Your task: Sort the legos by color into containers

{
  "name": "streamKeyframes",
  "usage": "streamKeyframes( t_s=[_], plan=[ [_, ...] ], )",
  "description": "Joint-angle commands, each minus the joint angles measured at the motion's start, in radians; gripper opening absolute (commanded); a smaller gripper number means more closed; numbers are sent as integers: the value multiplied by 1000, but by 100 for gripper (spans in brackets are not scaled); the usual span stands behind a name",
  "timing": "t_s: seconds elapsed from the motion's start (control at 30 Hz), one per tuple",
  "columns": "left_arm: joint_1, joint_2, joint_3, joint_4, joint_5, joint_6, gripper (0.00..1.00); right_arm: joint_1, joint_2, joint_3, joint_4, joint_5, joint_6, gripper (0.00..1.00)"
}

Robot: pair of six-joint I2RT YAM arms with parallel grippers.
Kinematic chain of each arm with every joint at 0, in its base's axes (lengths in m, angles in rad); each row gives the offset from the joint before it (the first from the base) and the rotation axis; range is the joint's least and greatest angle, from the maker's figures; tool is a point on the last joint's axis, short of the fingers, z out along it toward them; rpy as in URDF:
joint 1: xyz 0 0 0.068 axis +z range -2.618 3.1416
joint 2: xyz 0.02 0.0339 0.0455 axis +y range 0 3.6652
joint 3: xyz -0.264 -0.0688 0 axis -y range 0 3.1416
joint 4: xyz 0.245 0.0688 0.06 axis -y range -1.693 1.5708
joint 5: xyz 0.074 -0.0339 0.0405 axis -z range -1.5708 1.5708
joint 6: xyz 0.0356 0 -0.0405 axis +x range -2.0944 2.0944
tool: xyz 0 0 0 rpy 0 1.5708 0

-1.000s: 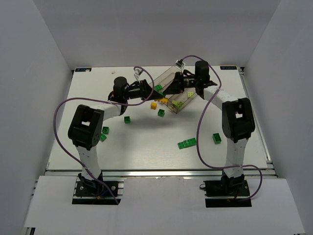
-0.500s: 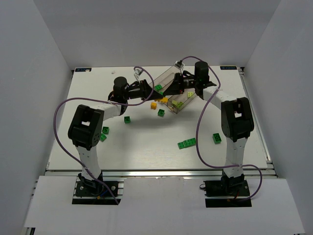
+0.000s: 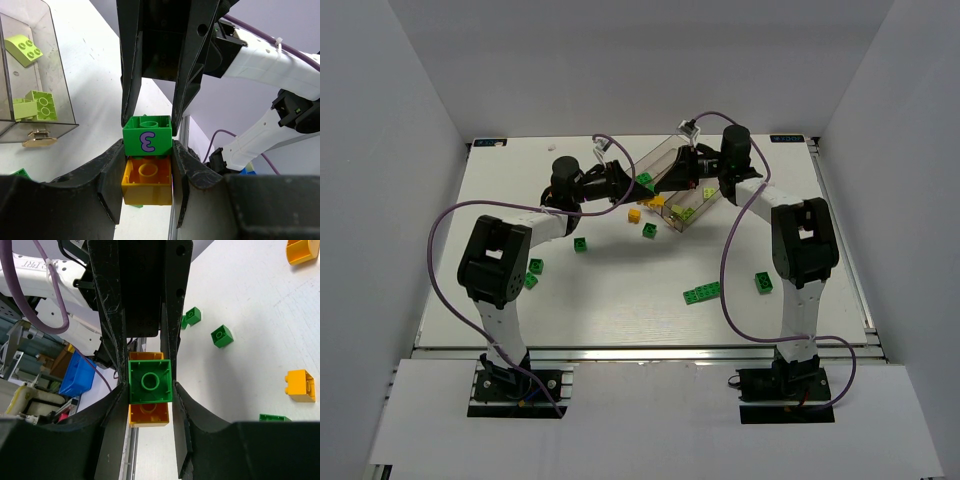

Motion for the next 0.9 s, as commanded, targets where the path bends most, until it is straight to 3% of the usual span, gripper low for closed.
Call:
streamKeyframes(
  t_s=[0.0, 0.87],
  plan=[
    [-2, -76, -18, -5, 47, 13, 4, -37, -3, -13, 158, 4, 85, 16],
    [-2, -72, -18, -21, 52, 18, 5, -64, 7, -16, 254, 13, 151, 14]
  ],
)
